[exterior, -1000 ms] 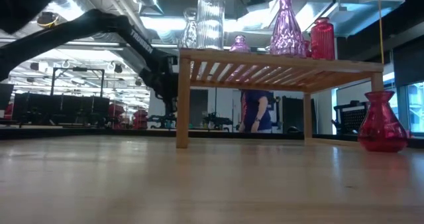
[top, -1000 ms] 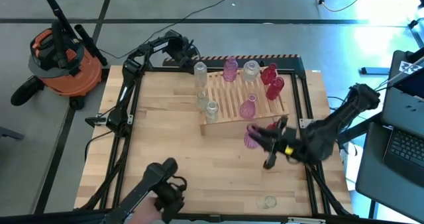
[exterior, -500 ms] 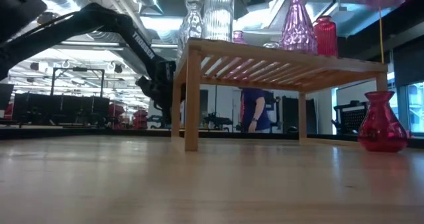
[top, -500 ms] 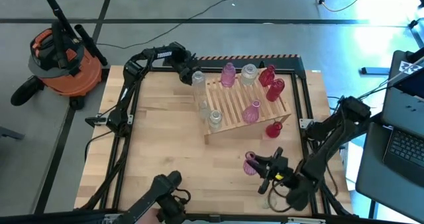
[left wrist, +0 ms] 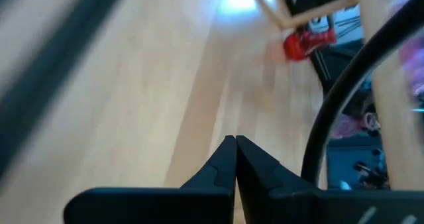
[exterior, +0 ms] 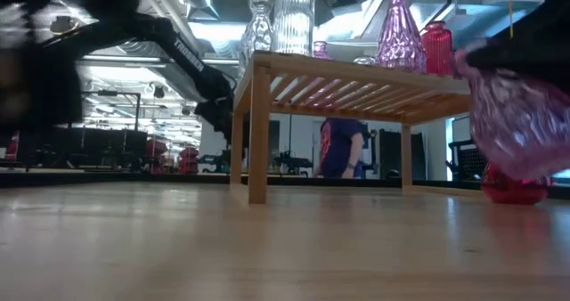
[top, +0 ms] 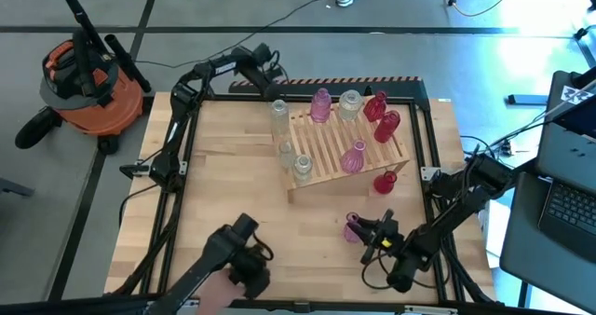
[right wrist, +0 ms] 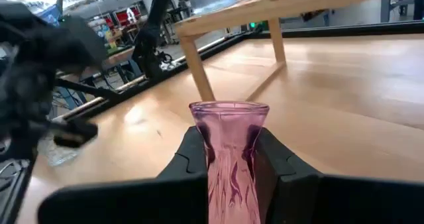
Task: Sort vases onto shelf
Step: Adjust the pink vase on the shelf
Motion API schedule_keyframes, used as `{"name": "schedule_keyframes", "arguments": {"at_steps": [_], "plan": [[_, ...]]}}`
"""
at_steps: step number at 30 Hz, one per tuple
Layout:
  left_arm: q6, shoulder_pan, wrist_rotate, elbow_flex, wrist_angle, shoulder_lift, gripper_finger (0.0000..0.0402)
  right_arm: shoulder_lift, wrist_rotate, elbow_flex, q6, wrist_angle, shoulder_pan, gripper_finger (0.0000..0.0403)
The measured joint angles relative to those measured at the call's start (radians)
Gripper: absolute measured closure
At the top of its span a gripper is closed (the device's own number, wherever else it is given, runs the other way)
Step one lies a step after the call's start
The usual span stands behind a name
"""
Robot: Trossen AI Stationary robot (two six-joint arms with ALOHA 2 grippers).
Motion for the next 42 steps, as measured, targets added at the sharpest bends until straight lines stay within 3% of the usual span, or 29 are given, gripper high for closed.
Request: {"name": "schedule_keyframes", "arguments": {"at_steps": [10,15,24,27,33,37,42], "plan": [[-0.131,-0.049,0.054,0.463,0.009,-0.001,0.0402,-0.002,-0.041,-0.165,0.0,0.084,0.016,0.0368],[-0.32,-0.117,-0.016,0.362,0.316,-0.18,0.0401,-0.005,-0.048,-0.215,0.003,0.16,0.017,0.0314],[-0.404,-0.365,-0.154,0.36,0.331,-0.381,0.0401,-0.053,-0.241,-0.225,-0.105,0.173,0.014,0.0241],[-0.413,-0.481,-0.305,0.36,0.281,-0.441,0.0401,-0.117,-0.26,-0.224,-0.198,0.178,0.014,0.0229],[-0.449,-0.729,-0.717,0.36,0.23,-0.524,0.0402,-0.322,-0.249,-0.202,-0.5,0.18,0.014,0.022],[-0.628,-0.877,-0.919,0.361,0.207,-0.564,0.0401,-0.474,-0.25,-0.184,-0.697,0.179,0.014,0.022],[-0.949,-1.042,-1.209,0.361,-0.057,-0.604,0.0401,-0.635,-0.257,-0.13,-0.957,0.18,0.014,0.022]]}}
